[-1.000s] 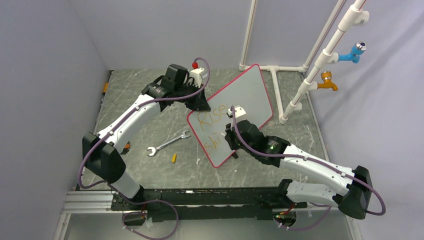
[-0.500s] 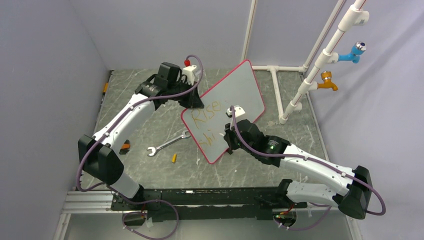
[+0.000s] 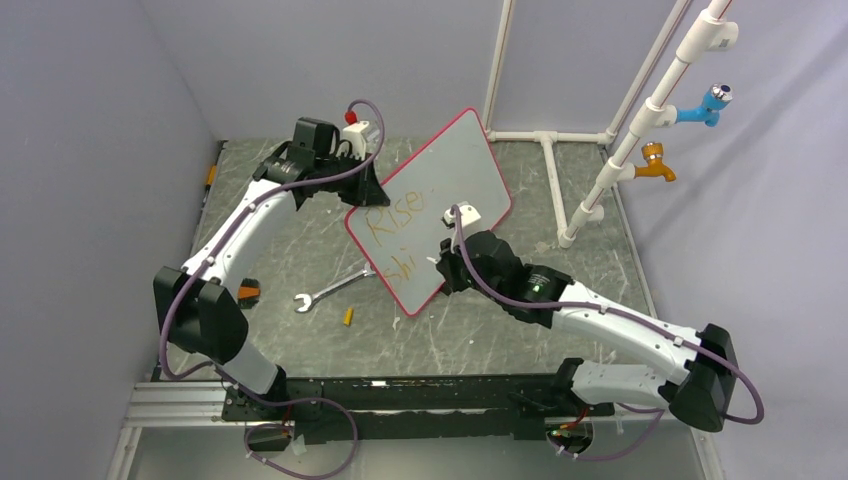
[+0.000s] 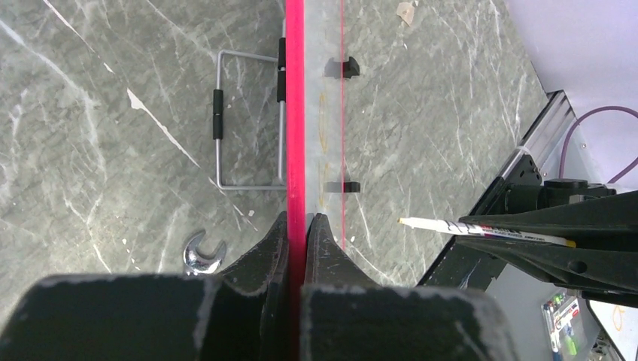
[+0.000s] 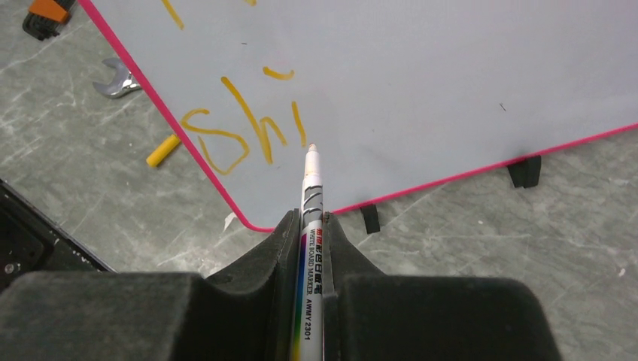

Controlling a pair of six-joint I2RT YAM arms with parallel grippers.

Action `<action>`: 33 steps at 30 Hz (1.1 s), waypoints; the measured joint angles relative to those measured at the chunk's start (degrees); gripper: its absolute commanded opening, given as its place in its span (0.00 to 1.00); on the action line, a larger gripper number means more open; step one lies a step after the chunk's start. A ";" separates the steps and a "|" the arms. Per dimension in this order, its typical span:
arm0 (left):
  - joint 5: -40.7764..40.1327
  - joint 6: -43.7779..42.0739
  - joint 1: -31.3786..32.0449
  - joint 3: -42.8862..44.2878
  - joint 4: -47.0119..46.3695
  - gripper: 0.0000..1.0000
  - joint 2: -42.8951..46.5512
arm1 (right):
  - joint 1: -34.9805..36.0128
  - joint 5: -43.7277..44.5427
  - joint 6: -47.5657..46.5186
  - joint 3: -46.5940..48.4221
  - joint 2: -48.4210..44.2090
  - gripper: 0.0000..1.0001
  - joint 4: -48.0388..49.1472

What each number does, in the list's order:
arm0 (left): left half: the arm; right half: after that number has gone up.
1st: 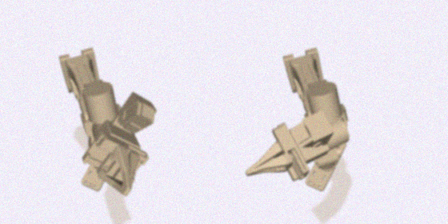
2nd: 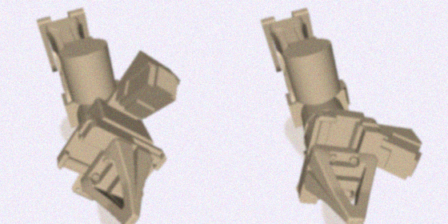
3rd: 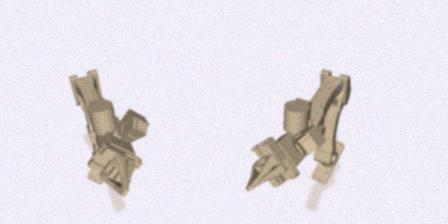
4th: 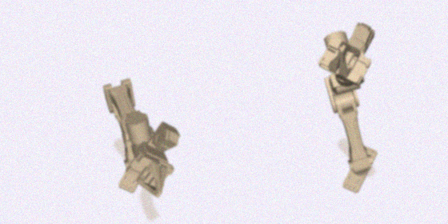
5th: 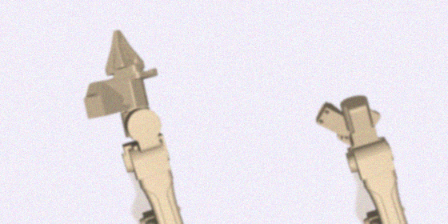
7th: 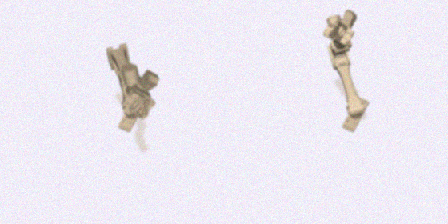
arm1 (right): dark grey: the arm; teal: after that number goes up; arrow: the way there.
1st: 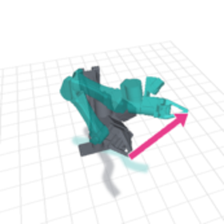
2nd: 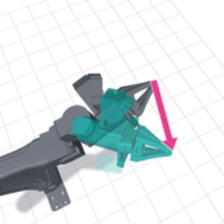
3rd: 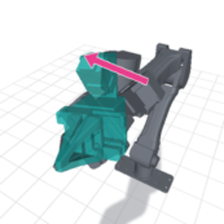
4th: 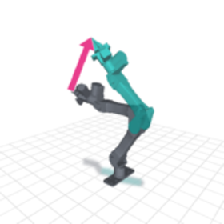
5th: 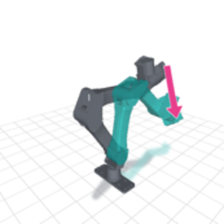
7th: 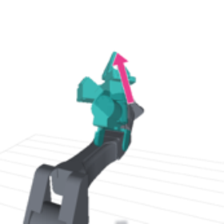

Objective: Write a sentence on the whiteboard

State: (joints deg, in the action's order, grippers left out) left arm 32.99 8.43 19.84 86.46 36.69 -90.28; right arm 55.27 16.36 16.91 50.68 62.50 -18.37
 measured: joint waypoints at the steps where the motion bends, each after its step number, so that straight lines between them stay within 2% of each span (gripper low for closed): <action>1: 0.48 -0.22 -0.17 0.07 -0.09 0.00 -0.31 | -0.15 -0.48 -0.28 0.00 0.55 0.00 0.68; 12: 4.92 -2.12 -1.33 2.78 0.00 0.00 -4.20 | -6.51 -9.07 -1.70 -0.07 3.21 0.00 6.60; 20: 6.19 -2.21 -1.66 4.76 0.02 0.00 -6.75 | -8.04 -13.66 -2.62 -0.72 4.87 0.00 9.79; 33: 6.12 -1.95 -1.60 5.46 -0.02 0.00 -7.56 | -10.03 -13.94 -2.58 -0.94 9.55 0.00 10.78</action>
State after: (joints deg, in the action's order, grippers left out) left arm 39.11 6.48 18.24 91.92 36.67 -97.84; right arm 45.23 2.42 14.33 49.74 72.05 -7.60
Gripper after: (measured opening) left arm 0.063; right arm 0.132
